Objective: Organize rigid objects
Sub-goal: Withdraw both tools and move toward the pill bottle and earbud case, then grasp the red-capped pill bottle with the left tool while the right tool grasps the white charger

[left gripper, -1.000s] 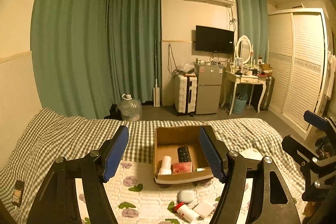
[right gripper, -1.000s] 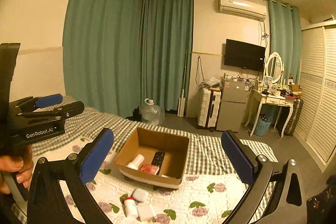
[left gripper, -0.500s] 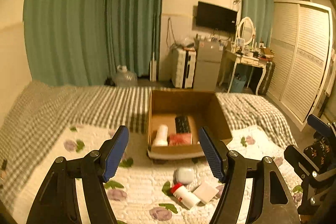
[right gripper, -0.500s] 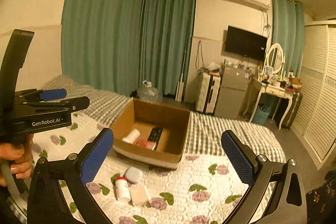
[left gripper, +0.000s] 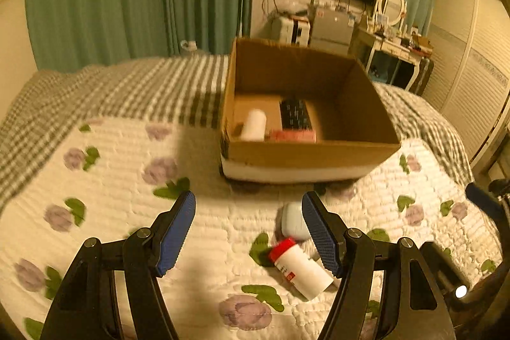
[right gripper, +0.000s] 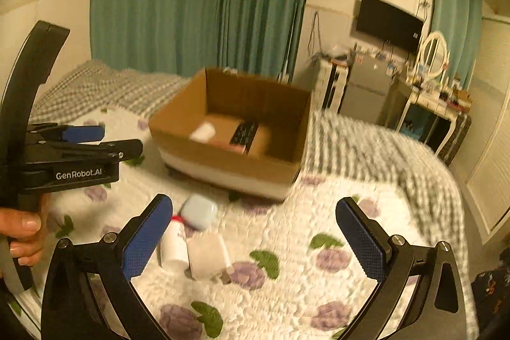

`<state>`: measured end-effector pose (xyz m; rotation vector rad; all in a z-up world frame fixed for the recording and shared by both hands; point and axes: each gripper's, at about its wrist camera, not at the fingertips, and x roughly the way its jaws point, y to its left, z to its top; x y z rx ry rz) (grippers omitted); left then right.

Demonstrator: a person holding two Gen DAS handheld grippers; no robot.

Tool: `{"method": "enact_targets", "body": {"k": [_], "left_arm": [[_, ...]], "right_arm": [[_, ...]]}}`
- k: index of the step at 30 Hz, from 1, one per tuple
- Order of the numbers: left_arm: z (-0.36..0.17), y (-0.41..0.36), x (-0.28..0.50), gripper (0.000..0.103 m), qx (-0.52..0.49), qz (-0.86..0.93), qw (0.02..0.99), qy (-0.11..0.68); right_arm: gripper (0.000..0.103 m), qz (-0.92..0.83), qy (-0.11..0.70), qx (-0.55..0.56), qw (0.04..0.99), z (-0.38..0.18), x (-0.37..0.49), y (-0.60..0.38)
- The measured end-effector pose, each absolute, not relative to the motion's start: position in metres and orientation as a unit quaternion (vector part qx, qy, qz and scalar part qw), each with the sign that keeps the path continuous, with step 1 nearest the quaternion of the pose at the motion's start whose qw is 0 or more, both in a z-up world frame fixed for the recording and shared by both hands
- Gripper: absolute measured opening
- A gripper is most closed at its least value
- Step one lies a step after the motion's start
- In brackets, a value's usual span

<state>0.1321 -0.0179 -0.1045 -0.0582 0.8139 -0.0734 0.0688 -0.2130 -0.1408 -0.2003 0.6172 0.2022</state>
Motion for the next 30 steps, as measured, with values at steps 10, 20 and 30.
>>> {"method": "enact_targets", "body": {"k": [10, 20, 30], "left_arm": [[-0.157, -0.024, 0.148, 0.072, -0.071, -0.053, 0.876, 0.474], [-0.193, -0.030, 0.156, 0.072, -0.091, -0.059, 0.841, 0.530], [-0.203, -0.033, 0.163, 0.072, -0.114, -0.049, 0.824, 0.553]], "right_arm": [[0.102, 0.116, 0.391, -0.130, 0.904, -0.220, 0.089, -0.210], [0.095, 0.142, 0.422, -0.168, 0.879, -0.258, 0.111, -0.189], [0.051, 0.116, 0.435, -0.145, 0.881, -0.265, 0.121, -0.205]]}}
